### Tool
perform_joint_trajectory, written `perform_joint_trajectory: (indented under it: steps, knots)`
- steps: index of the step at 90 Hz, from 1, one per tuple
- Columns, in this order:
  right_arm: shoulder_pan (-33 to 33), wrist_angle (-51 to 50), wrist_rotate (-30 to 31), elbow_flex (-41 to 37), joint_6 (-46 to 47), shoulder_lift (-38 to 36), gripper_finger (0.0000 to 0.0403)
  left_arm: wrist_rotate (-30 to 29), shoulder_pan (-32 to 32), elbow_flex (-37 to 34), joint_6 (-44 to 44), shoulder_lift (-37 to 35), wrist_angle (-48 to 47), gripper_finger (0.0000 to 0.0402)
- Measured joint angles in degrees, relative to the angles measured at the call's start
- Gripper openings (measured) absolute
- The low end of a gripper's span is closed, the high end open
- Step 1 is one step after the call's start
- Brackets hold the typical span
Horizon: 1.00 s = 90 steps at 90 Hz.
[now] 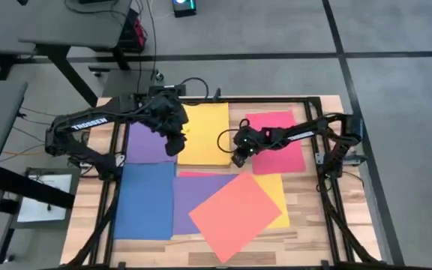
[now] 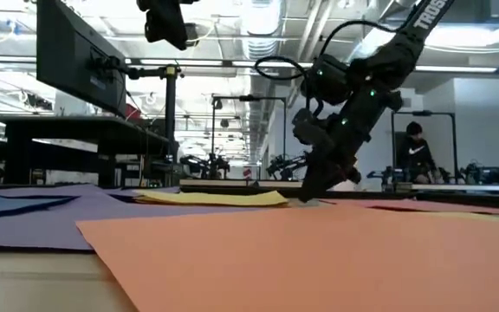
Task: Organize paper
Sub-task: Stack the yellow paper on top of the yellow paper
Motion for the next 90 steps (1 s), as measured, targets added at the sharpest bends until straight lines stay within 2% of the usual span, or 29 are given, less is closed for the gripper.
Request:
perform_joint_trajectory:
  steps: [8,15,25,39,54,64,77,90]
  knots:
    - [0.5,-10.5,0.0,2.2,-0.8,-6.5,0.0000,0.0,-0.3,0.0,-1.3,0.2,0.7,0.0091]
    - [2.2,-19.6,-0.2,3.5,1.5,-13.7,0.0000,-0.3,-0.3,0.0,-6.7,0.6,1.4,0.0091]
    - [5.5,-32.8,-0.4,3.4,12.2,-23.9,0.0000,-0.1,-0.5,0.0,-14.8,2.5,4.9,0.0091]
    - [14.6,-45.2,2.1,3.2,27.5,-34.5,0.0015,1.3,-5.5,0.0,-15.7,7.3,9.7,0.0091]
    - [25.6,-43.8,4.8,-3.0,45.0,-41.6,0.0085,1.7,-11.5,0.0,-16.9,14.7,17.2,0.0091]
    - [33.4,-40.2,6.5,-8.8,56.2,-43.9,0.0140,5.4,-14.5,0.0,-19.4,20.2,22.1,0.0091]
    - [41.8,-36.5,8.8,-16.2,69.0,-43.4,0.0198,6.5,-18.8,0.0,-21.2,27.6,27.4,0.0091]
    - [47.4,-33.2,10.7,-21.0,77.9,-42.3,0.0225,6.6,-22.2,0.0,-22.6,34.0,32.4,0.0091]
